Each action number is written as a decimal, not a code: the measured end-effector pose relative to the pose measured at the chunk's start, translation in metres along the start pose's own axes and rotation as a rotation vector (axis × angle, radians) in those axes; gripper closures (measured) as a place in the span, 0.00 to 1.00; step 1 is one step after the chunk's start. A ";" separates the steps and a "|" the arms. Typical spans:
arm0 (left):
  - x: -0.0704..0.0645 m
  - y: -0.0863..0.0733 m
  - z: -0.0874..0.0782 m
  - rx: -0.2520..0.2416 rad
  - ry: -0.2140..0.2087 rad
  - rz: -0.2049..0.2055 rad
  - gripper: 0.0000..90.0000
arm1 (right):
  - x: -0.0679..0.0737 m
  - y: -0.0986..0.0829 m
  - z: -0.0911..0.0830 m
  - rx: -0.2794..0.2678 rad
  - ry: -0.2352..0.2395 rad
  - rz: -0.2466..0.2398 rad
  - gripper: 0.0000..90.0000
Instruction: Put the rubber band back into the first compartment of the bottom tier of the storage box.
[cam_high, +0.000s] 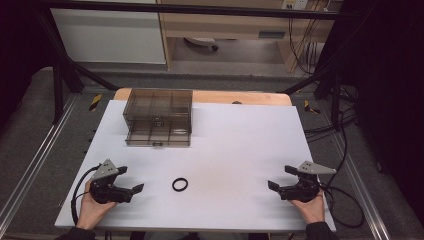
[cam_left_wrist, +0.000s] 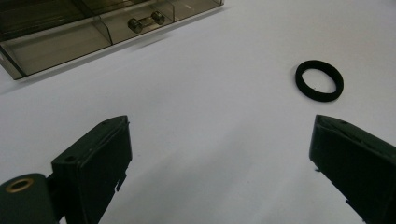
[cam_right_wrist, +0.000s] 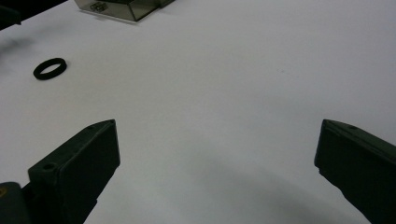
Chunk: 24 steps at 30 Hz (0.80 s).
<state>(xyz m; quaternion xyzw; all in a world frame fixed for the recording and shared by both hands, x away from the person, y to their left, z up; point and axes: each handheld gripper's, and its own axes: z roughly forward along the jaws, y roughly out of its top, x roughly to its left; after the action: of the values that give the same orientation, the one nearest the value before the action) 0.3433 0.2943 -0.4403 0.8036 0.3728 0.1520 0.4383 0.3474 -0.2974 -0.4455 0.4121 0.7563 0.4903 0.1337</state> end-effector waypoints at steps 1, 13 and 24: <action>0.000 0.000 0.000 -0.006 0.003 -0.005 0.06 | 0.000 0.000 0.001 0.005 0.001 -0.002 0.01; 0.000 0.000 -0.002 -0.014 -0.002 -0.007 0.06 | 0.001 -0.001 0.002 0.022 -0.004 -0.016 0.01; -0.008 0.006 0.004 -0.007 -0.017 -0.012 0.06 | 0.002 -0.001 0.003 0.028 -0.003 -0.026 0.01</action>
<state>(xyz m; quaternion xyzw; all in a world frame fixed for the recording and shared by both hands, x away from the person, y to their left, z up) 0.3431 0.2843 -0.4367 0.8012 0.3731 0.1438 0.4452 0.3475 -0.2938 -0.4469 0.4049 0.7682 0.4772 0.1352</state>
